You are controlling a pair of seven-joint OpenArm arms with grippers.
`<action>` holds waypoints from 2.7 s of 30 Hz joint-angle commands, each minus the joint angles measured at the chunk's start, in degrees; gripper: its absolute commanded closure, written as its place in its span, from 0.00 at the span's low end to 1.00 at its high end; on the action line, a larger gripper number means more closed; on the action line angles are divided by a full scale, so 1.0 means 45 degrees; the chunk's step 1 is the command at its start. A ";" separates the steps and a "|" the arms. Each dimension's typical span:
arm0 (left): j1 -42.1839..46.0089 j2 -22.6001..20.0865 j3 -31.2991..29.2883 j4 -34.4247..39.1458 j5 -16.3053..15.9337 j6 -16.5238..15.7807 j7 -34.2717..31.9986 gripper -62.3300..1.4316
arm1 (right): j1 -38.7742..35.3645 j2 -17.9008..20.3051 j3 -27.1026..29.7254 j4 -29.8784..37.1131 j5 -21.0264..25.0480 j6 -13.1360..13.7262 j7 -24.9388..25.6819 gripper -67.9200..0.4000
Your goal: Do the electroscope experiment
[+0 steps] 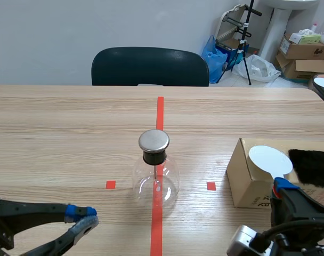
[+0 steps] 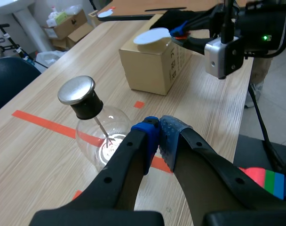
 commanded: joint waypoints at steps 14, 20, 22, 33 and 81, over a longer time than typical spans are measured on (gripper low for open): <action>0.0005 -0.0151 0.0044 0.0112 -0.1389 -0.0015 -0.0874 0.00 | 0.0442 0.0792 0.0180 -0.0573 0.0199 -0.0782 0.0000 0.98; 0.0005 -0.0204 0.0107 0.0112 -0.1574 -0.0015 -0.0612 0.00 | 0.0651 0.0821 -0.0024 -0.0743 0.0199 -0.0782 -0.0058 0.98; 0.0005 -0.0423 0.0170 0.0112 -0.1583 -0.0015 -0.0578 0.00 | 0.0680 0.0855 -0.0029 -0.0835 0.0194 -0.0782 -0.0044 0.98; 0.0005 -0.1292 0.0330 0.0112 -0.2701 -0.0015 0.0301 0.00 | 0.0685 0.0855 -0.0029 -0.0996 0.0253 -0.0782 -0.0049 0.98; 0.0000 -0.2657 0.1161 0.0112 -0.5202 -0.0015 0.1015 0.00 | 0.0680 0.0860 -0.0024 -0.0996 0.0534 -0.0782 -0.0092 0.00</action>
